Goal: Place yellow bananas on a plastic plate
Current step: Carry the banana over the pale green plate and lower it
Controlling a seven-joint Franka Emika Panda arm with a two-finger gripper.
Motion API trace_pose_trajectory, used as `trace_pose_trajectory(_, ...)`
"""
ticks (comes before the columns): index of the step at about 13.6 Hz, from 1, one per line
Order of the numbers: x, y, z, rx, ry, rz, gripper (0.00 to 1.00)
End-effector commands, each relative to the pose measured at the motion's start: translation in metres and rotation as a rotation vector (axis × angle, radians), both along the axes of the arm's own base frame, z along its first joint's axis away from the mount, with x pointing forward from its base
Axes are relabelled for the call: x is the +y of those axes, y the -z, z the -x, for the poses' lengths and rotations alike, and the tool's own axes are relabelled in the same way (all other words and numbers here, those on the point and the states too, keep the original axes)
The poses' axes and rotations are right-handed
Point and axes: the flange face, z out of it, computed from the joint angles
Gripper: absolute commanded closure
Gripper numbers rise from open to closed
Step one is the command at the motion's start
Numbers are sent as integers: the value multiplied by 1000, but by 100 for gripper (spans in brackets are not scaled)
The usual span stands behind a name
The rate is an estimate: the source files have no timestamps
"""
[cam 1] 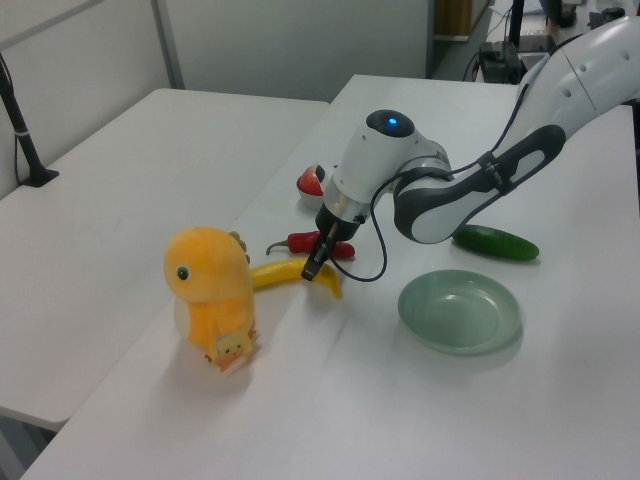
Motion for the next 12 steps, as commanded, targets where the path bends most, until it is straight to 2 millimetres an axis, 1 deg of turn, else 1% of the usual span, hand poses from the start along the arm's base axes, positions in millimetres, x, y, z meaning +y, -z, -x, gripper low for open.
trace_pose_trajectory(1,-4,-49,-1,-66,21,-20,82)
trace_pose_trajectory(3,-13,-81,9,-53,36,-16,82)
trace_pose_trajectory(4,-12,-94,13,-31,41,-9,82)
trace_pose_trajectory(5,-17,-113,19,8,58,7,82)
trace_pose_trajectory(6,-19,-124,27,33,65,16,82)
trace_pose_trajectory(8,-32,-159,56,95,89,44,82)
trace_pose_trajectory(11,-45,-189,88,185,116,77,82)
trace_pose_trajectory(12,-45,-203,107,216,109,73,82)
